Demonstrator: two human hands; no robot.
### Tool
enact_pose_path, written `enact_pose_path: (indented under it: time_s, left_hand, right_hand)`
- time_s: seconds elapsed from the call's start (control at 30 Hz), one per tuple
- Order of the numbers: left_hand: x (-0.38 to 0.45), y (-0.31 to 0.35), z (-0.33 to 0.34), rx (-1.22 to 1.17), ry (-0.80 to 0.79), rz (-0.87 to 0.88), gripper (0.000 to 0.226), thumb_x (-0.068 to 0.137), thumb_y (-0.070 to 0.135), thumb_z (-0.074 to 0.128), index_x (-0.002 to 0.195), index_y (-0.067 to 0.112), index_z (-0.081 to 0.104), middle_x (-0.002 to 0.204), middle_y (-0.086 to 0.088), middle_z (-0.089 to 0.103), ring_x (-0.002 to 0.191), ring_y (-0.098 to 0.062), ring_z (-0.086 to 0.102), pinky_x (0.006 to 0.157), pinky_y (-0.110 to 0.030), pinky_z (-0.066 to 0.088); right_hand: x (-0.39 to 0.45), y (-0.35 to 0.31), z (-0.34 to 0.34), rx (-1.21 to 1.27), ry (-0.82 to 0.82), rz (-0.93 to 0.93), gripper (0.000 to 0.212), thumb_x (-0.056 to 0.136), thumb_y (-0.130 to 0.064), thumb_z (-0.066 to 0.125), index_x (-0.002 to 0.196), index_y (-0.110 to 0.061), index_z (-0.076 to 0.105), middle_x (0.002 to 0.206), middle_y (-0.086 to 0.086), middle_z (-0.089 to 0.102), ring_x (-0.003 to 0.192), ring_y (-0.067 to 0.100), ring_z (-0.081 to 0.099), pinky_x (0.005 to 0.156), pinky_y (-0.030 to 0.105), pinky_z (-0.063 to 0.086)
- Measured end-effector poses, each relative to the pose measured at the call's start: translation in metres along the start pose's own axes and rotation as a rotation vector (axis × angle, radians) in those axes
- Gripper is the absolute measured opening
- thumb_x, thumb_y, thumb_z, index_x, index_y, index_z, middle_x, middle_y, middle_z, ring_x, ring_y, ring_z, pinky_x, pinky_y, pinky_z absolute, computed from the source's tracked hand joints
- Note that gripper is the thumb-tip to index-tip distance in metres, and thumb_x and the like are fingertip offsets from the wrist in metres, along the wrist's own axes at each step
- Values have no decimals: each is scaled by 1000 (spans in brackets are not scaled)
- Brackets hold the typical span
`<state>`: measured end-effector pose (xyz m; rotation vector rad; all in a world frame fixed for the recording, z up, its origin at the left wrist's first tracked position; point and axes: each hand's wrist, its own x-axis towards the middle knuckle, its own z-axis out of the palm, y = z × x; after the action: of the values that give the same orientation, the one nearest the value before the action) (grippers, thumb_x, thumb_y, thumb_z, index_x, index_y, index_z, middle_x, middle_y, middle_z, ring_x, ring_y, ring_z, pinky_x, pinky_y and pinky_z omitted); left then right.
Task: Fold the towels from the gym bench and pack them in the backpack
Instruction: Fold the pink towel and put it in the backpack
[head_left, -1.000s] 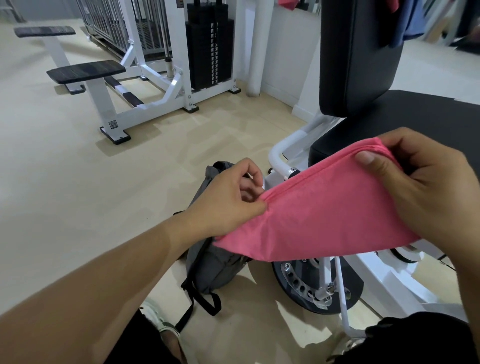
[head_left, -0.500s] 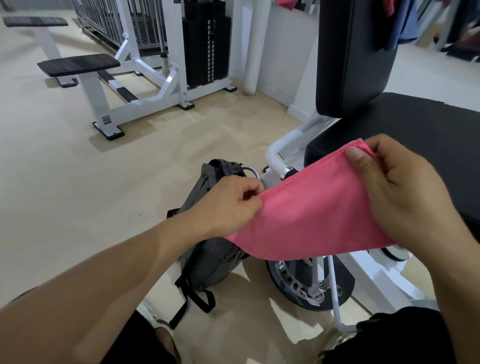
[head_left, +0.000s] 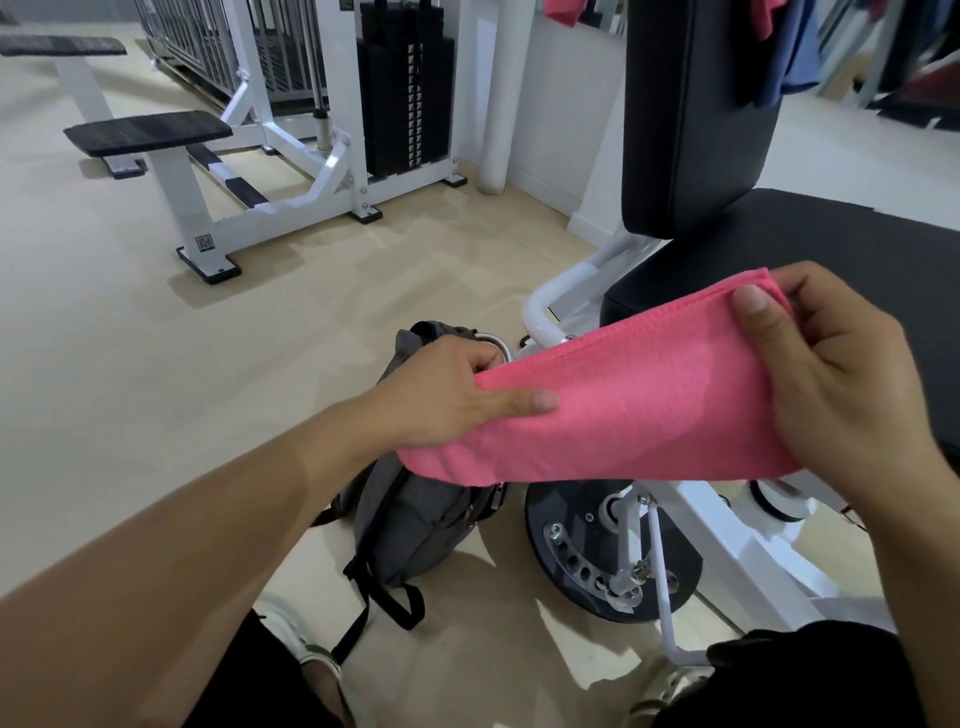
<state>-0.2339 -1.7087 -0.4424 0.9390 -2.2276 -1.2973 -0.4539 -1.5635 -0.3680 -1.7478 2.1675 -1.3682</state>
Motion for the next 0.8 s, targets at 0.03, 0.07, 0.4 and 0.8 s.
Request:
enact_pose_path:
  time_s: [0.03,0.07,0.4,0.8]
  left_hand:
    - [2,-1,0,40,-36,3,81,59,72,72,77,-5,56,66,-3,52,58,-16,50,59,-28,41]
    - [3,-1,-1,73,-66,3,87,57,75,72,83,-7,59,70,-8,57,61,-23,55,61,-34,44]
    - [11,-18,-30,99,-188,-156,81,52,76,83,69,0,61,65,-1,50,61,-13,46,59,-29,32]
    - [20,2,-20,-868,240,-308,39,72,28,80,108,16,71,88,4,73,75,-9,66,69,-24,52]
  right_hand:
    - [-1,2,0,4,3,-1,21,104,-36,52,86,-31,62,79,-30,63,72,-6,58,59,5,39]
    - [-1,4,-2,6,10,-1,21,104,-36,52,86,-29,62,79,-31,63,72,-8,57,60,5,39]
    - [-9,41,-24,25,199,141,21,105,-39,51,93,-25,61,72,-27,60,66,-6,52,55,9,36]
    - [-16,57,-26,237,261,367,29,103,-47,52,87,-25,63,73,-12,59,68,13,48,67,35,40]
